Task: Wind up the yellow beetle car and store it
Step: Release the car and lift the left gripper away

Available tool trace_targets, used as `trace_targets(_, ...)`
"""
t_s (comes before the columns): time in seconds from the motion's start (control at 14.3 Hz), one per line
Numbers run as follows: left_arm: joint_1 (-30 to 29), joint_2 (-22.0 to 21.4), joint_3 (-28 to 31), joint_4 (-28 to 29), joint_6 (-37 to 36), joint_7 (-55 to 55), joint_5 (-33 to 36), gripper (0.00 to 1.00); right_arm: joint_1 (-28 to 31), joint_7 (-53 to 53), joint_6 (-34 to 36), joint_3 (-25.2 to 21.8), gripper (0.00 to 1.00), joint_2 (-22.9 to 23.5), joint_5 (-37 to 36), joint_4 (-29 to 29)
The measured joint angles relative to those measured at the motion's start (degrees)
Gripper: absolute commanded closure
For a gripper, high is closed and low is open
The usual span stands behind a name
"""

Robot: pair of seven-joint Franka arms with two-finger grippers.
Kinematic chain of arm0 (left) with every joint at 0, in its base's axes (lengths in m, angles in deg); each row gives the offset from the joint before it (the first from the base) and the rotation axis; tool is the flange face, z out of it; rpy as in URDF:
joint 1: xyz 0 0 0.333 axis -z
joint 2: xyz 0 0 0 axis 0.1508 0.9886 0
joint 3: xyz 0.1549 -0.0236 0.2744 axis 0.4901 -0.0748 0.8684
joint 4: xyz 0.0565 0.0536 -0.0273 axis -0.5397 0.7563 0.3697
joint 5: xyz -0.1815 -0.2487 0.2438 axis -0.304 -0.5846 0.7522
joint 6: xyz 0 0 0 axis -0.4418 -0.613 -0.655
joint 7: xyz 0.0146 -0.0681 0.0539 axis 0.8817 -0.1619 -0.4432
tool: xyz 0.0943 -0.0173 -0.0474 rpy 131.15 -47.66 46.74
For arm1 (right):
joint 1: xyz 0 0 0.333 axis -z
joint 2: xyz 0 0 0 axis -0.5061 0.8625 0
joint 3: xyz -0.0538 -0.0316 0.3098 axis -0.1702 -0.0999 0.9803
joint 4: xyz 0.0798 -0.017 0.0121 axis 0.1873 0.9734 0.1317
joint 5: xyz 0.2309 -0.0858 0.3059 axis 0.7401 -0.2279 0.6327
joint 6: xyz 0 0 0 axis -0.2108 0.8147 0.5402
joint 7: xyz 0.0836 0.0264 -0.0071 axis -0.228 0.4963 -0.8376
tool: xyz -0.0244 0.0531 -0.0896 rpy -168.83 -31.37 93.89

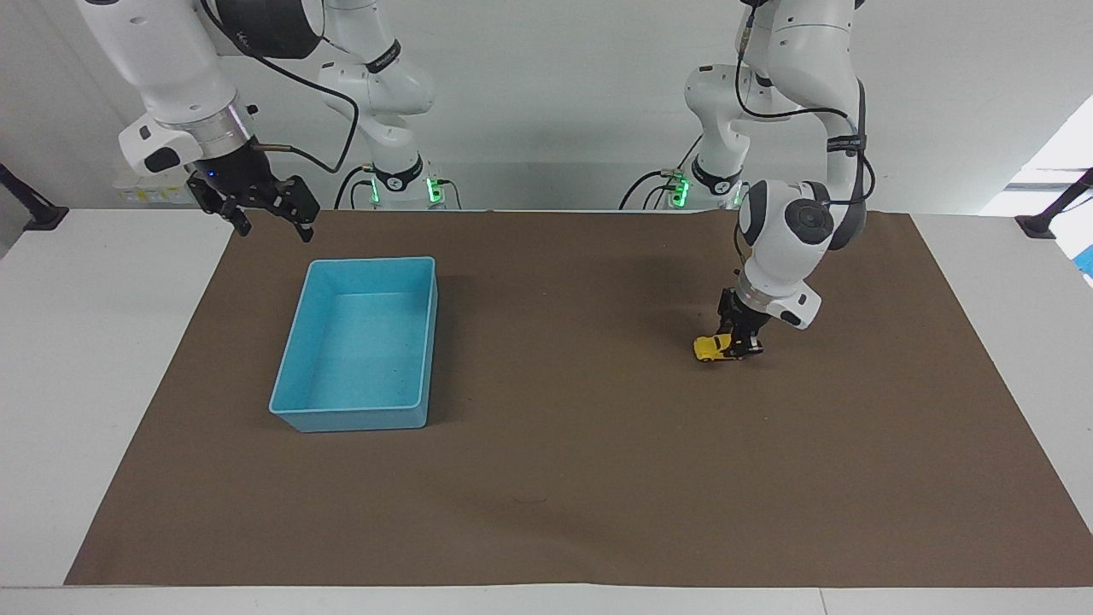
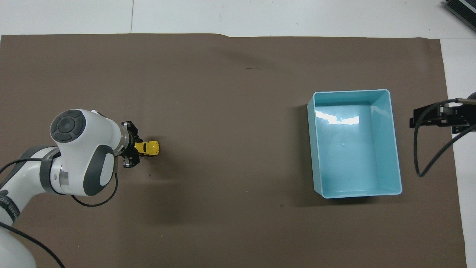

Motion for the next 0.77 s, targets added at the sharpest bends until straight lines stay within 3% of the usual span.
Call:
trace_targets(0.14,-0.01,0.04,0.04,0.01,0.00,0.00,0.00,0.08,0.00,0.00,0.00,0.00,0.00,0.00,0.00,0.00)
trace_targets(0.21,-0.01,0.12,0.08,0.00,0.05,0.00,0.00,0.00,0.00,0.00,0.00,0.00,0.00,0.00,0.00,0.00)
trace_targets(0.77,-0.01,1.09,0.17,-4.86,-6.81,0.00,0.00,0.00,-0.01,0.00,-0.02,0.01,0.00,0.00,0.00,-0.02)
